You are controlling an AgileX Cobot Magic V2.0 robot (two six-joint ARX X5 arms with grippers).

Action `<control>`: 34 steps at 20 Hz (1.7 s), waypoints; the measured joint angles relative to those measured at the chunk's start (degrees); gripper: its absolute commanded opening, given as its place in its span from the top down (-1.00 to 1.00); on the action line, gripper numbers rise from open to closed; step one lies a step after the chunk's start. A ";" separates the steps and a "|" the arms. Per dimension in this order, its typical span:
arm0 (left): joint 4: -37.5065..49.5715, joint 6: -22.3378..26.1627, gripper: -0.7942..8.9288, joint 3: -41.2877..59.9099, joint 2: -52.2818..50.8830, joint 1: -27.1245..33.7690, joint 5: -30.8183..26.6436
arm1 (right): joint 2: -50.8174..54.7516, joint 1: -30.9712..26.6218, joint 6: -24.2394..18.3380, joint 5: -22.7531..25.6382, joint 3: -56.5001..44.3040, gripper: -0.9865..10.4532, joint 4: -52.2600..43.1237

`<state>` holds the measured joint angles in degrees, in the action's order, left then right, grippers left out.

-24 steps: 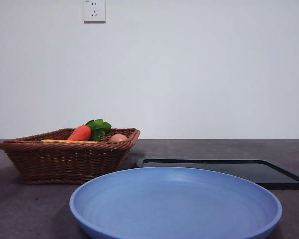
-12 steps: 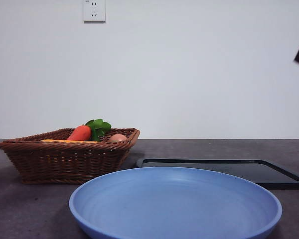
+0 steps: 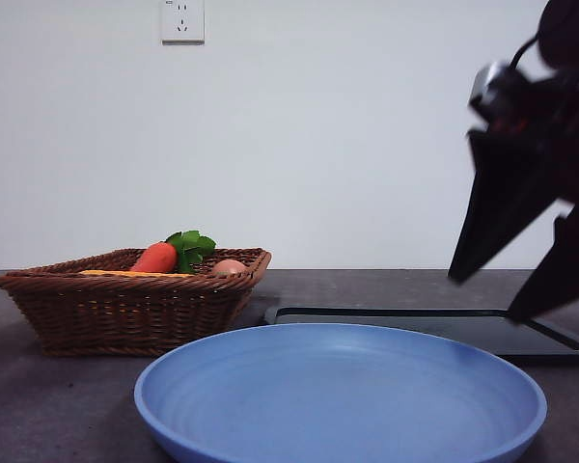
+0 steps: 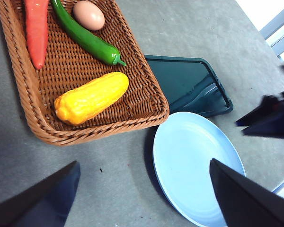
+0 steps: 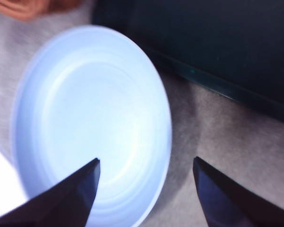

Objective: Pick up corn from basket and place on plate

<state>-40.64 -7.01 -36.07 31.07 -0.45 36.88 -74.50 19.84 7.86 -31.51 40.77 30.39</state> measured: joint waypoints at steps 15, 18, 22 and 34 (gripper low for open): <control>0.07 0.00 -0.08 0.00 0.02 0.00 0.02 | -9.03 2.62 0.04 0.00 0.02 0.62 -4.31; 0.07 0.00 -0.08 0.00 0.04 0.00 0.02 | -9.03 2.78 0.04 0.20 0.02 0.72 -4.28; 0.07 0.00 -0.08 0.00 0.72 -0.02 0.02 | -9.03 2.99 0.07 2.05 0.02 0.82 -3.76; 2.91 1.51 -0.08 -4.09 10.51 -7.93 -5.95 | -4.68 2.99 0.13 3.19 0.72 0.82 1.09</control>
<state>-37.74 -5.50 -40.16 41.58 -8.38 30.94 -79.18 22.83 7.99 -28.32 41.50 31.48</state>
